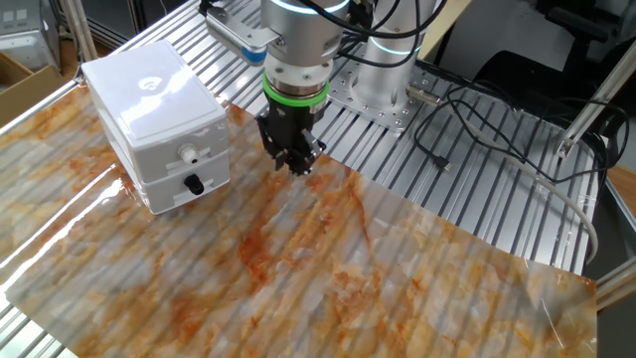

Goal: Take something out of a drawer

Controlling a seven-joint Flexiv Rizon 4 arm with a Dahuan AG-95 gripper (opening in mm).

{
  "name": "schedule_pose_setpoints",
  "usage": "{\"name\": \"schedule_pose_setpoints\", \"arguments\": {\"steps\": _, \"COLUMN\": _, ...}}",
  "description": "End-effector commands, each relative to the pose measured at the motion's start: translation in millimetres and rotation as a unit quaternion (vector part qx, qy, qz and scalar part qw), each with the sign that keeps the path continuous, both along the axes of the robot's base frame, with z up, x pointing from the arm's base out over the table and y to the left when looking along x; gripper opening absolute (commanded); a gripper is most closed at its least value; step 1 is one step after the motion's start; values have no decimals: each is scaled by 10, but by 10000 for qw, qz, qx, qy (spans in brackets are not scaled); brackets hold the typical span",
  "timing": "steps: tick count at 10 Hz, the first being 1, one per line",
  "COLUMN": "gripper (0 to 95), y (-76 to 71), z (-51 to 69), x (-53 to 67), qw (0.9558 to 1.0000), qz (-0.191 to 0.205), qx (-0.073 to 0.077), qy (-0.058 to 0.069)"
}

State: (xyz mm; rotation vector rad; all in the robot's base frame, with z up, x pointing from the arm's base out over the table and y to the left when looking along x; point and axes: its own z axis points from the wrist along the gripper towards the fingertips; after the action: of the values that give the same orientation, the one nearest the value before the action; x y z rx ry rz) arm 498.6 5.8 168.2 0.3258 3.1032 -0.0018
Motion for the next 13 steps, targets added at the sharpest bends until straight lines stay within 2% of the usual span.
{"name": "schedule_pose_setpoints", "arguments": {"steps": 1, "gripper": 0, "y": -1, "z": 4, "x": -6, "qw": 10000, "qz": -40, "qx": 45, "qy": 4}}
{"name": "schedule_pose_setpoints", "arguments": {"steps": 7, "gripper": 0, "y": 2, "z": -3, "x": -3, "qw": 9999, "qz": -112, "qx": 66, "qy": 21}}
{"name": "schedule_pose_setpoints", "arguments": {"steps": 9, "gripper": 0, "y": 3, "z": -5, "x": -4, "qw": 9998, "qz": -182, "qx": 103, "qy": 68}}
{"name": "schedule_pose_setpoints", "arguments": {"steps": 11, "gripper": 0, "y": -7, "z": -10, "x": -1, "qw": 9968, "qz": -760, "qx": 187, "qy": 173}}
{"name": "schedule_pose_setpoints", "arguments": {"steps": 12, "gripper": 0, "y": -25, "z": -20, "x": 3, "qw": 9944, "qz": -1018, "qx": 180, "qy": 227}}
{"name": "schedule_pose_setpoints", "arguments": {"steps": 13, "gripper": 0, "y": -47, "z": -31, "x": 10, "qw": 9900, "qz": -1370, "qx": 173, "qy": 285}}
